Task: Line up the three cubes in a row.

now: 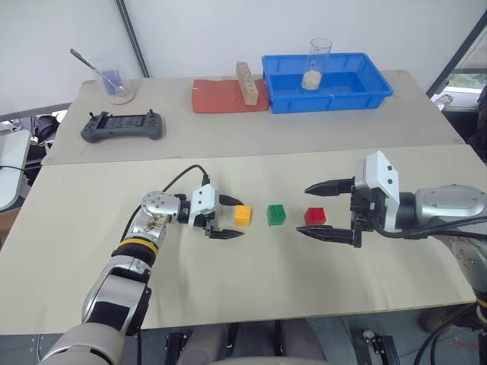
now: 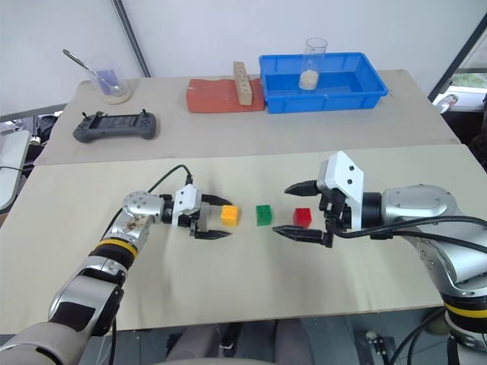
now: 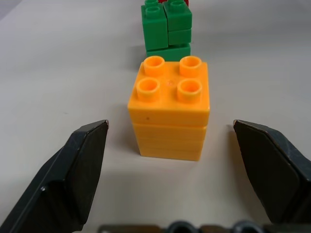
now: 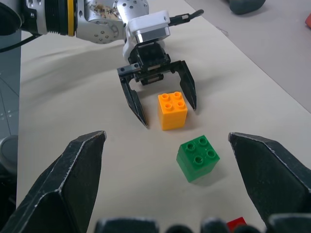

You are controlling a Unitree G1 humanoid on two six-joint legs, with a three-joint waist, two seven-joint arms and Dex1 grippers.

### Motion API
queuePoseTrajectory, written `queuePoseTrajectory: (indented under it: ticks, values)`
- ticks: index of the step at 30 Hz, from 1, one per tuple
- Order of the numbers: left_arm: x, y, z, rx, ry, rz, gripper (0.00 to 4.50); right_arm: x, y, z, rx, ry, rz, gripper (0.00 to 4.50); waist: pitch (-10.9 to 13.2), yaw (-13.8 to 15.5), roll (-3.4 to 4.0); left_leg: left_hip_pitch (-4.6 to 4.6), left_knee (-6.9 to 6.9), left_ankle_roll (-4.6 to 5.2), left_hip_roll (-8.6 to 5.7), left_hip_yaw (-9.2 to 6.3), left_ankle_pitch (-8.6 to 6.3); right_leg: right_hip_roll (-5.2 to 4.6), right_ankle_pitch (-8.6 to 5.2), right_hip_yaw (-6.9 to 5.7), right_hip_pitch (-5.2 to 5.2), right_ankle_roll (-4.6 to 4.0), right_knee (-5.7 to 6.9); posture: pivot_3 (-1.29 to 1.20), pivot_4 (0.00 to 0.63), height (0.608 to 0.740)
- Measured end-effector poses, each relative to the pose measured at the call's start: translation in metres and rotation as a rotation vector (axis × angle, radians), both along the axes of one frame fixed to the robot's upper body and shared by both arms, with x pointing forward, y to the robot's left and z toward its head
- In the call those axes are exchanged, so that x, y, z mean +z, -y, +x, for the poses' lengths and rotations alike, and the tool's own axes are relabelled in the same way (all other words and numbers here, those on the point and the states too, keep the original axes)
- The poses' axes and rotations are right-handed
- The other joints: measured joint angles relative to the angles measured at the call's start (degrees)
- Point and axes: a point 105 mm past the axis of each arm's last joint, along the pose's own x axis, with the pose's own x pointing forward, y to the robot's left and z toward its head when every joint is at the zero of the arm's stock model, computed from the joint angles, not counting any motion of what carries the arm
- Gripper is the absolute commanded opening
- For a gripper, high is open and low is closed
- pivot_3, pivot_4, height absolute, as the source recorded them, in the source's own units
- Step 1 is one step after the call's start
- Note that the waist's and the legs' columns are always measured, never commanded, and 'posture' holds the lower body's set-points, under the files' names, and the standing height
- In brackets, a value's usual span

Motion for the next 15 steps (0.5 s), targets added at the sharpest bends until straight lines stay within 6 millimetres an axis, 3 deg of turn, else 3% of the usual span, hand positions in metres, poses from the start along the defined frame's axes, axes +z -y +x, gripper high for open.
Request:
queuePoseTrajectory:
  ticks: [3,7,11,15]
  values:
    - [0.014,-0.027,-0.005,0.019,0.011,0.048,4.43,-0.001,0.010,0.002,-0.010,-0.008,-0.015,4.50,0.0,-0.8,0.01,-0.01,-0.06,0.00,0.02,0.00,-0.01,0.01,0.00,0.05,-0.07,0.00,0.03,0.00,0.150,0.740]
    - [0.052,-0.064,-0.014,0.098,0.069,0.119,4.43,-0.002,0.044,0.008,-0.104,0.000,-0.046,4.50,0.0,-1.1,0.02,0.00,-0.08,0.01,0.01,0.00,-0.01,0.04,0.00,0.04,-0.08,0.00,0.02,0.00,0.150,0.740]
    - [0.090,-0.078,-0.017,0.180,0.146,0.140,4.43,-0.008,0.069,0.010,-0.170,-0.003,-0.059,4.50,0.0,-0.4,0.04,0.09,-0.07,0.01,0.00,0.00,-0.01,0.04,0.00,0.03,0.04,0.00,-0.03,0.00,0.150,0.740]
    - [0.105,-0.088,-0.010,0.286,0.176,0.119,4.43,-0.014,0.081,0.012,-0.202,-0.005,-0.065,4.50,0.0,-0.3,0.05,0.12,-0.08,-0.02,0.03,0.01,0.00,0.07,0.00,0.04,0.02,0.00,0.02,0.00,0.150,0.740]
